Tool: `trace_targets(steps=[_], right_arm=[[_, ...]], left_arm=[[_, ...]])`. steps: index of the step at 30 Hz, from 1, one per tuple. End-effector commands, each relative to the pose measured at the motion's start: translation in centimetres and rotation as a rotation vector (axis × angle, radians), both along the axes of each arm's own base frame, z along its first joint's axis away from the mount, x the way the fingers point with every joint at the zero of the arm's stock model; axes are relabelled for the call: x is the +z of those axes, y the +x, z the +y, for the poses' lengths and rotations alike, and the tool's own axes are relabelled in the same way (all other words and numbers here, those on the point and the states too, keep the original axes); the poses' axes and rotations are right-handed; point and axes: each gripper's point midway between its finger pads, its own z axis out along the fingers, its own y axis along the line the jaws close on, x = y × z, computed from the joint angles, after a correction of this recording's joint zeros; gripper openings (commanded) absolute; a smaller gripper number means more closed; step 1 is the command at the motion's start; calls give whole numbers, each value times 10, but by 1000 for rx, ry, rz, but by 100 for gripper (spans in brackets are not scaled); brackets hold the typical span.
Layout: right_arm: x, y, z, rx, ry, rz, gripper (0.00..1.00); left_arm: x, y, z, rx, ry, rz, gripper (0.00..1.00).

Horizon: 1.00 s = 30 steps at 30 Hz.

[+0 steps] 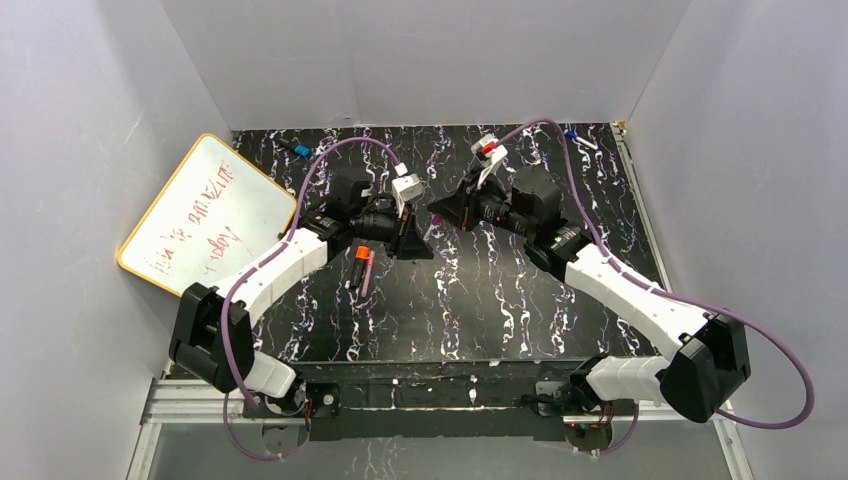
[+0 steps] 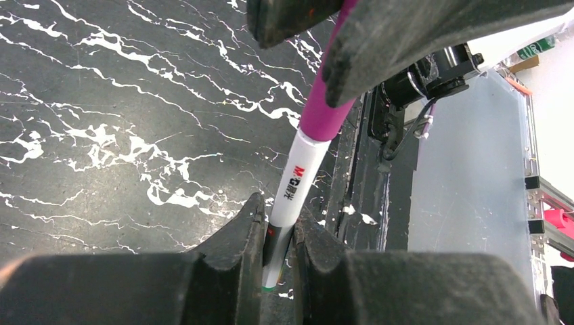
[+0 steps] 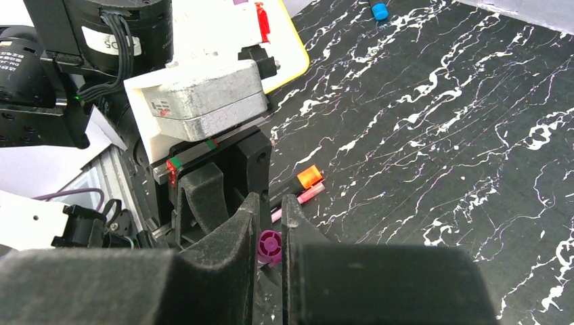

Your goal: Insert the pens into the pen caps

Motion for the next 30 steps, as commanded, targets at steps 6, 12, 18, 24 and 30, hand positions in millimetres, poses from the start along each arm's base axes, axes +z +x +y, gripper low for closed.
trace_targets(steps=[6,12,18,24,30], right_arm=[[-64,-104,16,334,-109,297,1],[-73,-109,19,340,-112,322,1],[-73,-111,22,344,-94,318,1],[-74,-112,25,352,-92,325,1],[-77,-115,26,355,-87,333,1]], left_arm=[[89,81,13,321,-121,-282,0],[94,86,13,348,-140,-290,0],[103,92,11,375,-189,-296,0],[107,93,10,382,-210,-297,0],[111,93,10,391,-222,-302,0]])
